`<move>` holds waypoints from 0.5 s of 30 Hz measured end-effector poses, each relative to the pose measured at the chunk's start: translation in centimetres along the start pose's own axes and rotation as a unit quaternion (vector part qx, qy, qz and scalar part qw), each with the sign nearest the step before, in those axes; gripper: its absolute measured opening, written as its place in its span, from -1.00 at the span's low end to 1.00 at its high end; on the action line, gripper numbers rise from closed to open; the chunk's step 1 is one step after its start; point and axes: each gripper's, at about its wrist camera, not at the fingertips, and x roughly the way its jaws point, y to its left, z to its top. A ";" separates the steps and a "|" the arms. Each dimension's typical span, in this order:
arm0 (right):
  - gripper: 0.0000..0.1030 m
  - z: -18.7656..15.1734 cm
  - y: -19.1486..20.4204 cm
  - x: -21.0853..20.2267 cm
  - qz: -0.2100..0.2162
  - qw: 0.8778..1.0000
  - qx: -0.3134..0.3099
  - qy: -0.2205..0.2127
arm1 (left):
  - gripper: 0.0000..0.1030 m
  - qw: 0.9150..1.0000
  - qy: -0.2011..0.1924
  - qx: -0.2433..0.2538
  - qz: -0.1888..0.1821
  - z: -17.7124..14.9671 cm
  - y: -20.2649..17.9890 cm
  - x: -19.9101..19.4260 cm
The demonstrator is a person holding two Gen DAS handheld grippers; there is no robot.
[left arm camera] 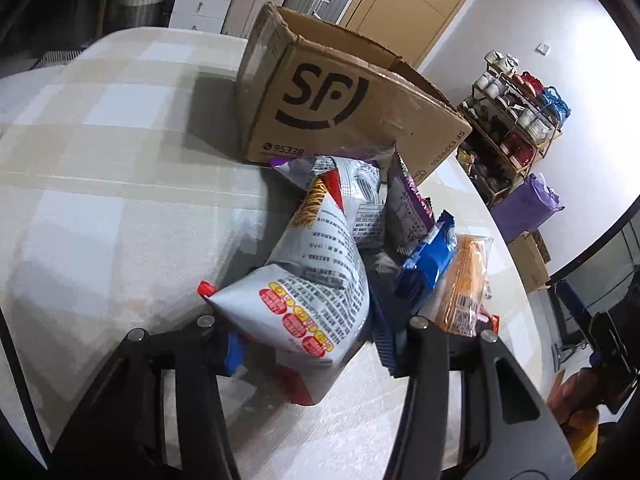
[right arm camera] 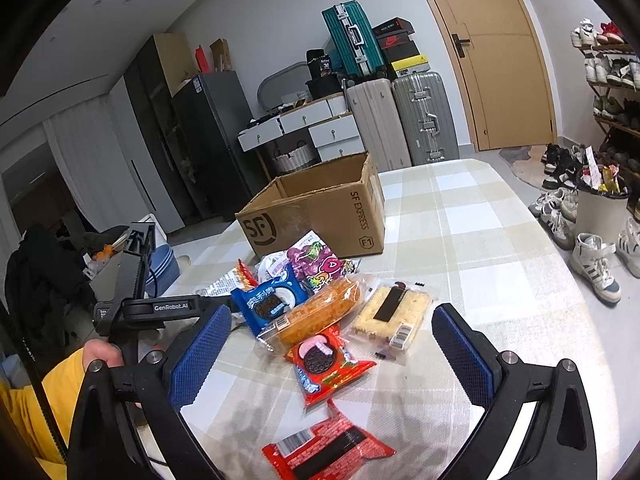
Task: Organize snacks
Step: 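Grasp a white chip bag with the left tool while the right tool grasps a red wafer pack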
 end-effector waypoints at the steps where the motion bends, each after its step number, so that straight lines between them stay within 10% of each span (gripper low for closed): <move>1: 0.99 0.0 0.0 -0.2 0.002 1.000 0.002 0.002 | -0.08 1.000 -0.003 -0.002 0.000 -0.1 0.2 -0.4; 15: 0.86 -5.3 0.7 1.5 -0.050 0.989 0.031 0.136 | -0.08 0.999 -0.048 -0.006 -0.011 -3.0 1.0 -8.1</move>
